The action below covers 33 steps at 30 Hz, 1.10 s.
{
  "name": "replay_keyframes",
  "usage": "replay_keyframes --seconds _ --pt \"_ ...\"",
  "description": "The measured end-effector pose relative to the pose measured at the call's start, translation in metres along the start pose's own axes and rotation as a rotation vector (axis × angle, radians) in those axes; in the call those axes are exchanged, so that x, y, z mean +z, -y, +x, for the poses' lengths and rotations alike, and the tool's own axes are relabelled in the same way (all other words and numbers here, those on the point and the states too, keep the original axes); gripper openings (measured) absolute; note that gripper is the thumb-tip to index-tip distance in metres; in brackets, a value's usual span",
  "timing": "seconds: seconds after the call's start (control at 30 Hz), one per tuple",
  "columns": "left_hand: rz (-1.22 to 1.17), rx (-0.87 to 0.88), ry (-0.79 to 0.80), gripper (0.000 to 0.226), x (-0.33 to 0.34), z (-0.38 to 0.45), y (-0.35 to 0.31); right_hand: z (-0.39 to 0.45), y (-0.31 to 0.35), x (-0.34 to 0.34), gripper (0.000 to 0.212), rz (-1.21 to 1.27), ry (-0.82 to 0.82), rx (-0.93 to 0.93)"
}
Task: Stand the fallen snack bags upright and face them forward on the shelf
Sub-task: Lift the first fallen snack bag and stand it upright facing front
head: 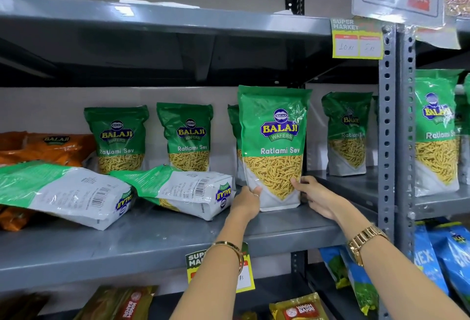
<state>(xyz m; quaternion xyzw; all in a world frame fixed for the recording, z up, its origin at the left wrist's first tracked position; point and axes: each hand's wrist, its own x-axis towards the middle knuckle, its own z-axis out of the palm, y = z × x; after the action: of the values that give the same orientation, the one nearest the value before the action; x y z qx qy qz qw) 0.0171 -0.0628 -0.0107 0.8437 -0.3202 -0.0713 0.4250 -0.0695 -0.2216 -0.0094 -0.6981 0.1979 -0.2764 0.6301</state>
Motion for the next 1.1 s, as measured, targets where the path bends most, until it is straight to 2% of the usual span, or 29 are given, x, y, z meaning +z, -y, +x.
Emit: replay_keyframes --seconds 0.33,0.73,0.9,1.0,1.03,1.1 --pt "0.165 0.024 0.051 0.057 -0.001 -0.01 0.001 -0.015 0.003 -0.008 0.061 -0.014 0.038 0.005" --pt "0.118 0.167 0.062 0.059 -0.001 -0.036 0.008 -0.054 0.0 -0.02 0.063 -0.109 0.011 -0.067" --pt "0.131 0.17 0.057 0.059 -0.001 -0.044 0.009 -0.062 0.0 -0.019 0.065 -0.087 -0.03 -0.062" --pt "0.001 0.168 -0.033 0.063 -0.003 -0.052 0.01 -0.067 0.001 -0.014 0.08 -0.021 -0.149 -0.097" --pt "-0.127 0.178 -0.111 0.059 -0.004 -0.056 0.011 -0.071 0.001 -0.011 0.081 -0.013 -0.253 -0.146" --pt "-0.392 0.203 -0.326 0.045 -0.008 -0.065 0.014 -0.08 0.002 0.003 0.068 -0.069 -0.545 -0.32"
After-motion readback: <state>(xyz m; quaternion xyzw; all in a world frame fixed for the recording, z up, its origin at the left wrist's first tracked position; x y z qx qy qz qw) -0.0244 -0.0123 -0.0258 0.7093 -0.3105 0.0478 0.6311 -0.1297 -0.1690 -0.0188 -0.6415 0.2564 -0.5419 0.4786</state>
